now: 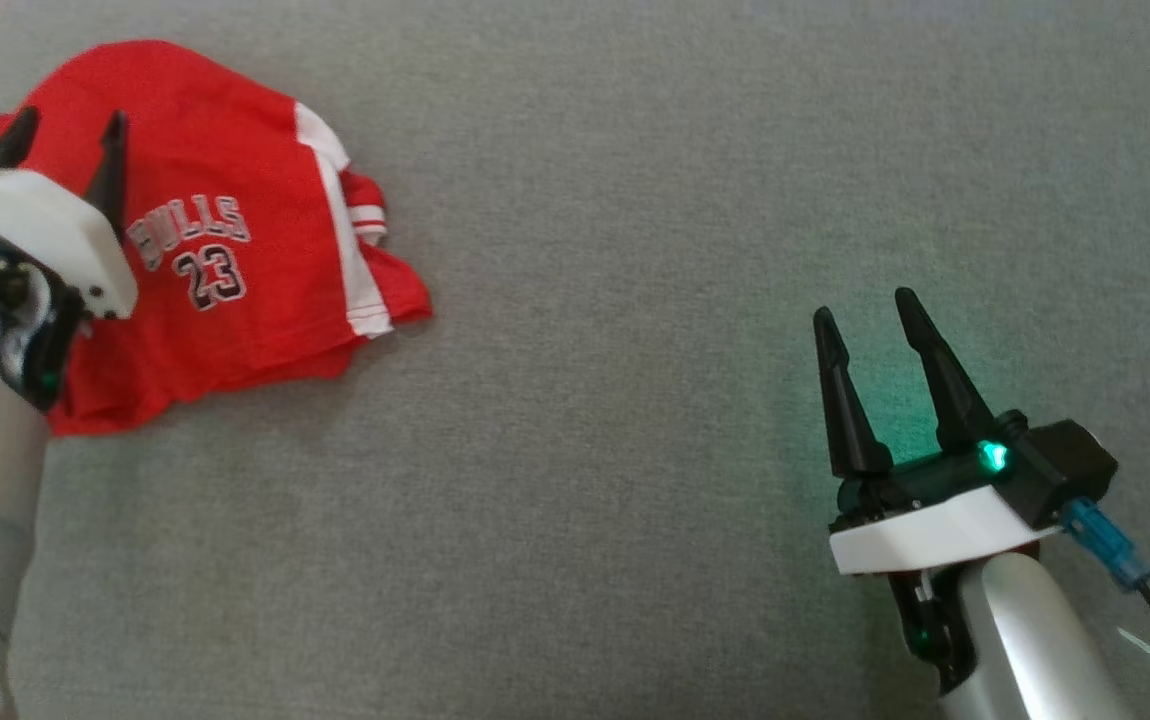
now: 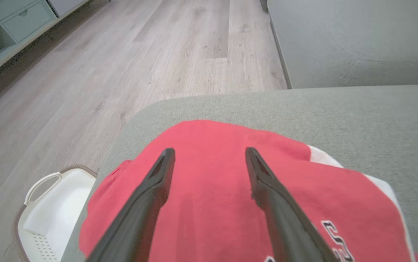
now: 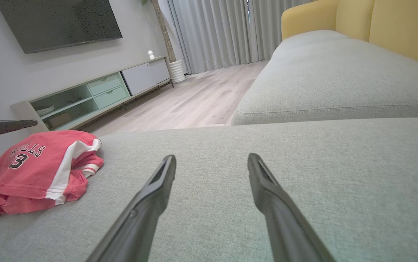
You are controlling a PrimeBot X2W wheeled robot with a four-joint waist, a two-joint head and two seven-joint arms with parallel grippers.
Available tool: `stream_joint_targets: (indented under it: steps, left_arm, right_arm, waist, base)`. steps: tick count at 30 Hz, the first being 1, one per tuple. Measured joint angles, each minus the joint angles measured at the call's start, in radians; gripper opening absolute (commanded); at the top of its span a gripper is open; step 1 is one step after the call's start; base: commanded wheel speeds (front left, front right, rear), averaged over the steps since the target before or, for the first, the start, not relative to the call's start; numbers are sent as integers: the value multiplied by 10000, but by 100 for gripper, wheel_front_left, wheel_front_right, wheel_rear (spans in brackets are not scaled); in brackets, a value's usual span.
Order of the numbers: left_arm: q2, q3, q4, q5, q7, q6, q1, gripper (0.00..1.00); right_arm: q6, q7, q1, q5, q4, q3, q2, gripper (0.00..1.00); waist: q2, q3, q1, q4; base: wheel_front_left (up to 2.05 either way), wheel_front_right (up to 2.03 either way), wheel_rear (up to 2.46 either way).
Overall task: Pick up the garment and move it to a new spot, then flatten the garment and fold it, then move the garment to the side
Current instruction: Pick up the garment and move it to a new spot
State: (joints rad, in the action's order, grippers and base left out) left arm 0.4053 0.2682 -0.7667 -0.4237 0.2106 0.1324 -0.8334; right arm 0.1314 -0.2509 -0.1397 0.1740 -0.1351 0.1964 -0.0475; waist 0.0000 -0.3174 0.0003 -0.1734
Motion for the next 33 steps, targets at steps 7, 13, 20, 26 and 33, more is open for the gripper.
stream_joint_targets:
  steps: [7, 13, 20, 26, 33]
  left_arm:
    - [27, 625, -1292, -546, 669, 0, -496, 100]
    - [-36, 1220, -1634, -1559, 888, 0, -495, 0]
    - [77, 1630, -1482, -2291, -23, 0, -554, 0]
    - [322, 1641, -1214, -2556, -1670, 0, -1226, 0]
    - [560, 1540, -573, -2660, -3358, 0, -1664, 0]
  right_arm:
    - [0, 0, -228, -10, 84, -8, -4, 100]
    - [0, 0, -280, -8, 82, -12, -6, 100]
    - [0, 0, -288, 13, 42, -42, -6, 100]
    - [0, 0, -284, 134, -36, -15, -6, 100]
    - [0, 0, -116, 382, -84, 13, -6, 100]
  waist:
    - [0, -303, -1, 232]
    - [0, -270, -2, 258]
    - [0, -30, -3, 145]
    - [0, 327, -3, 40]
    - [0, 929, -3, -93]
  base:
    - [0, 0, 0]
    - [0, 0, 0]
    - [0, 0, 0]
    - [0, 0, 0]
    - [0, 0, 0]
